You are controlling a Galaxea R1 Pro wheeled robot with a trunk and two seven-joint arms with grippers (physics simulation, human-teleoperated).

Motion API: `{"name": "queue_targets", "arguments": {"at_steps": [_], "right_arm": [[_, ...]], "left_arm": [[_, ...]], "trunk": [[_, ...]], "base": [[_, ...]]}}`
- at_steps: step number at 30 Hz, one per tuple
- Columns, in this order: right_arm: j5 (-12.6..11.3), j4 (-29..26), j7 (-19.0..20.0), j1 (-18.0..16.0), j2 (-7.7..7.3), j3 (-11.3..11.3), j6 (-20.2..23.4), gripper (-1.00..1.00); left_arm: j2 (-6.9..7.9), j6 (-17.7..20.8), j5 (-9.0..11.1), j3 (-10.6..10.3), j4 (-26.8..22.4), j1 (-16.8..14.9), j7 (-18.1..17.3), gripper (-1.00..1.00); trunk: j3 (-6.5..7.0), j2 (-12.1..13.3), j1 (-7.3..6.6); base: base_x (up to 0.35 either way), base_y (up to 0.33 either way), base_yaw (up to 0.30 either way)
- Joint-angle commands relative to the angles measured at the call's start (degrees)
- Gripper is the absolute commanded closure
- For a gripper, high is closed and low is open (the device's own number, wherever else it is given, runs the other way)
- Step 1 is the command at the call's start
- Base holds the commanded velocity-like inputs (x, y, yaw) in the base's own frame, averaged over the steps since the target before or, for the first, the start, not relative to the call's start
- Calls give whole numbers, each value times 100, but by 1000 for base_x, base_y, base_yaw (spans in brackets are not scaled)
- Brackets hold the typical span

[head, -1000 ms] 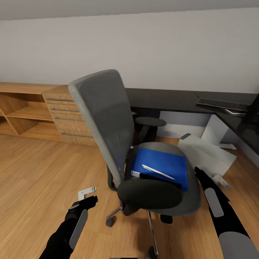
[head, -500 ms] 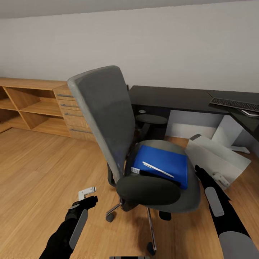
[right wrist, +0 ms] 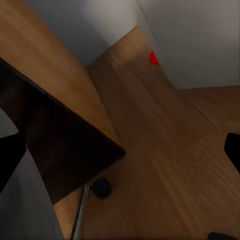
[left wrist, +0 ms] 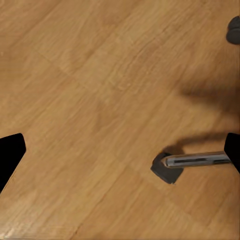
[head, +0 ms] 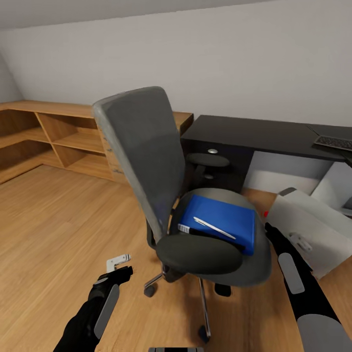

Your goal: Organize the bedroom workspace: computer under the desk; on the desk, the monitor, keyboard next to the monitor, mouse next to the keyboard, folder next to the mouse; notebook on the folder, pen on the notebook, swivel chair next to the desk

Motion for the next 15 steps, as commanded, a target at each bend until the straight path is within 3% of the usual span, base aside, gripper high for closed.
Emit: {"name": "queue_targets", "arguments": {"at_steps": [1,15], "right_arm": [[-111,274,-14,3,1,36,27,-100],[-110,273,-6,3,1,202,27,-100]], "left_arm": [[0,14,59,-10,-3,-5,49,-100],[0,14,56,-10,7,-4,49,-100]], "trunk": [[-6,-2,0],[-6,-2,0]], "base": [[0,0,274],[0,0,275]]}}
